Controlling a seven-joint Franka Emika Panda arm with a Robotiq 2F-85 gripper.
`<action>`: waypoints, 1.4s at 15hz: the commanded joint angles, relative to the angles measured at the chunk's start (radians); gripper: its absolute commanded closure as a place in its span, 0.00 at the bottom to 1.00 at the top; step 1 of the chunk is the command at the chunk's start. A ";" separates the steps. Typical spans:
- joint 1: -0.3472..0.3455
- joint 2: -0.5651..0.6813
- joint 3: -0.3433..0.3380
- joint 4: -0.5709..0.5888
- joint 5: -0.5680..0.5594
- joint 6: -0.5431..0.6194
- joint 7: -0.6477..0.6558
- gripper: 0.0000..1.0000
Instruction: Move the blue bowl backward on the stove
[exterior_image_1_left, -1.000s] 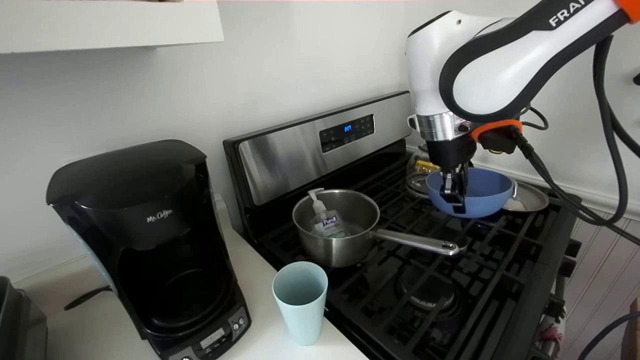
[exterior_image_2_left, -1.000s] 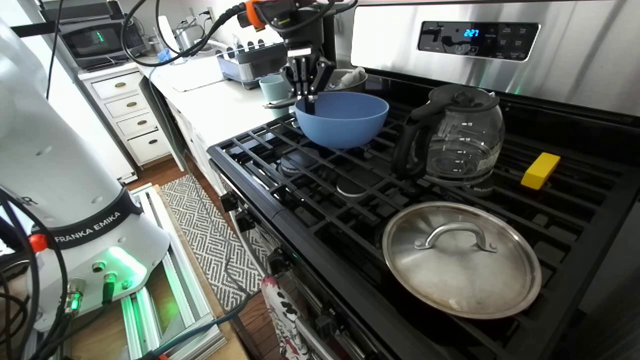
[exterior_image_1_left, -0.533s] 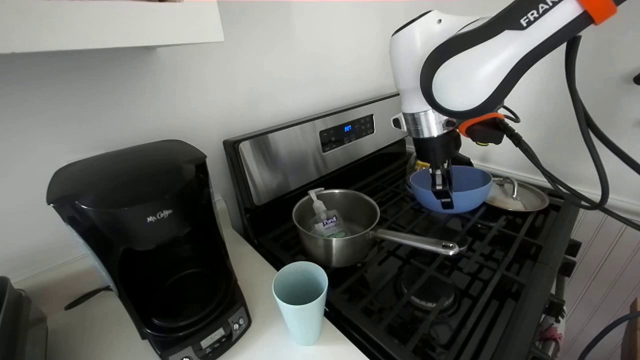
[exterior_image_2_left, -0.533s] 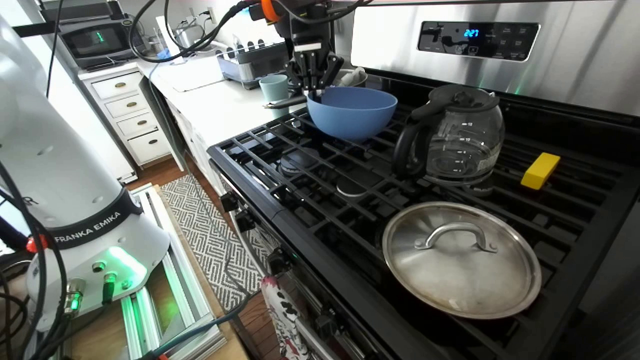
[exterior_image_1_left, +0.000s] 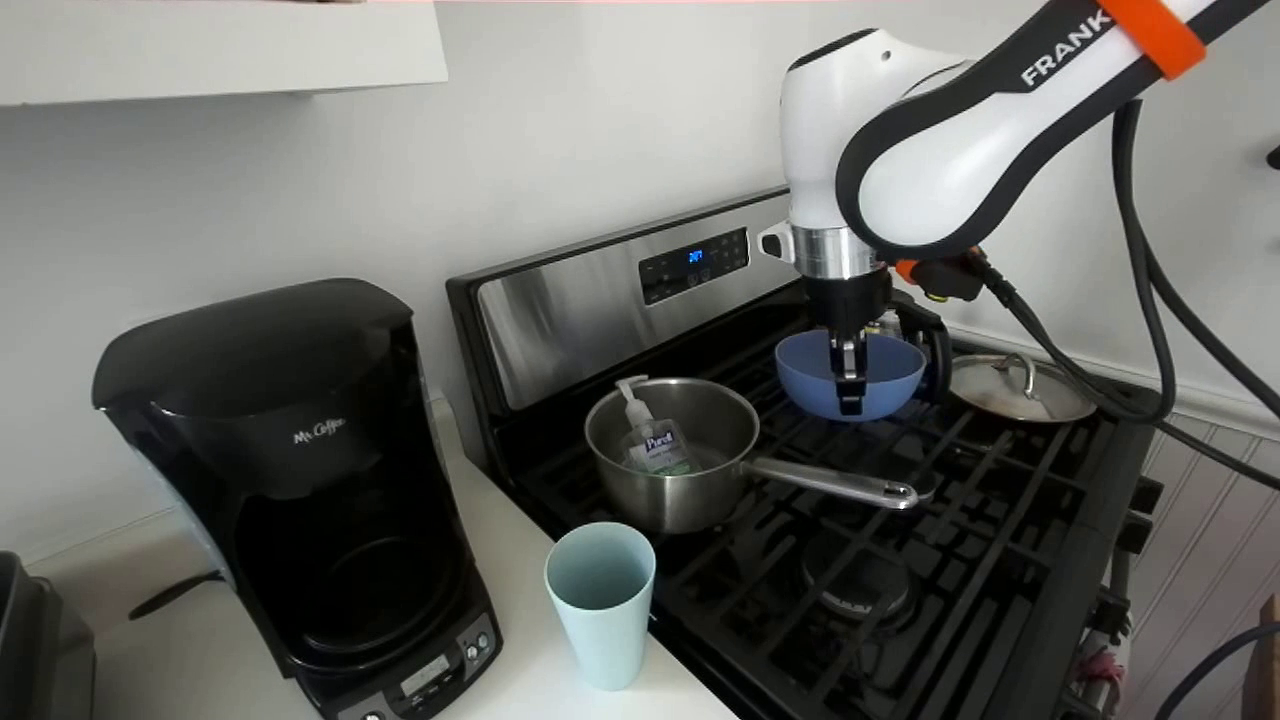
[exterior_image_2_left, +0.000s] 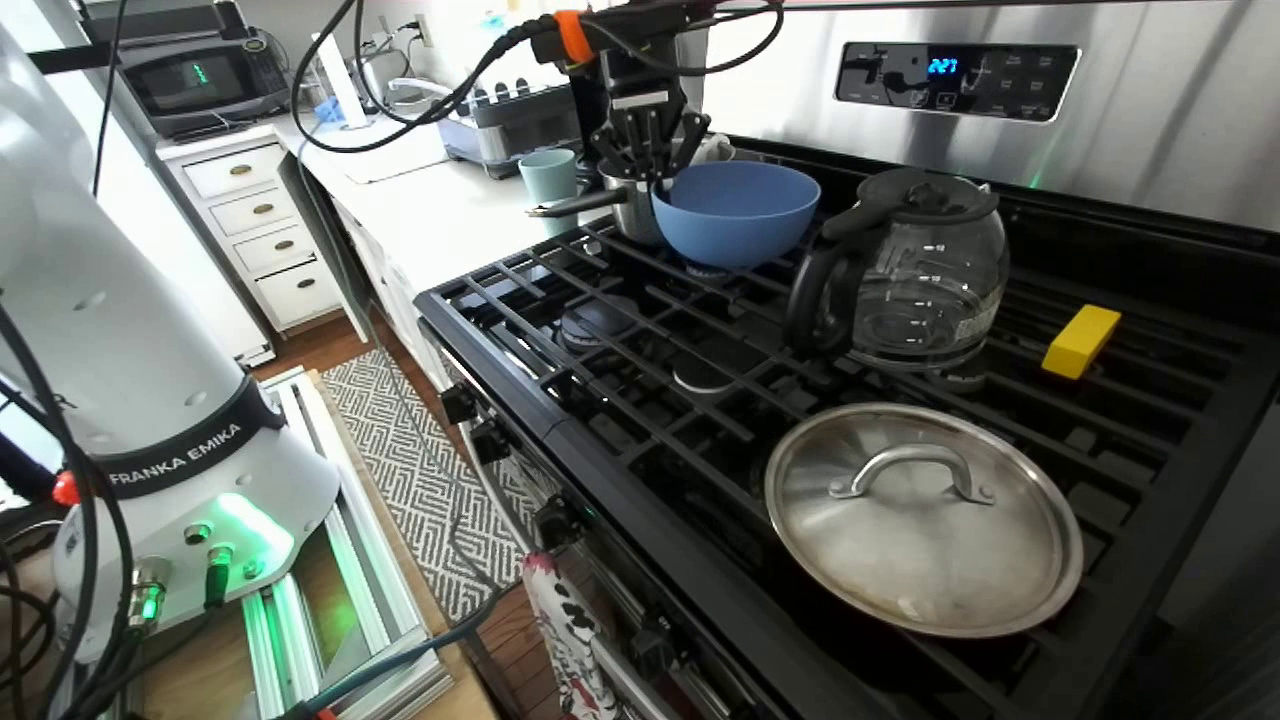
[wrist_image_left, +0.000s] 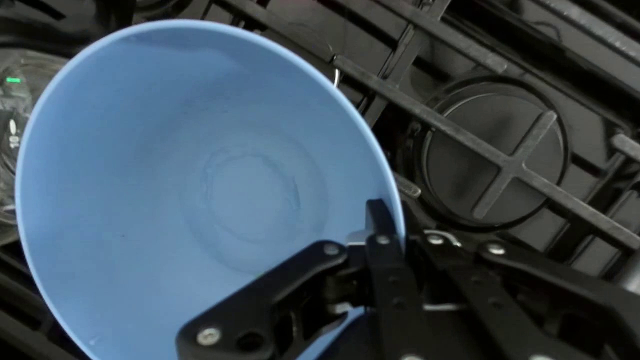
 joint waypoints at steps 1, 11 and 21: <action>0.001 0.077 -0.006 0.060 -0.076 0.041 -0.027 0.99; 0.006 0.246 -0.006 0.224 -0.168 0.027 -0.026 0.99; 0.000 0.301 -0.005 0.272 -0.161 0.034 -0.058 0.99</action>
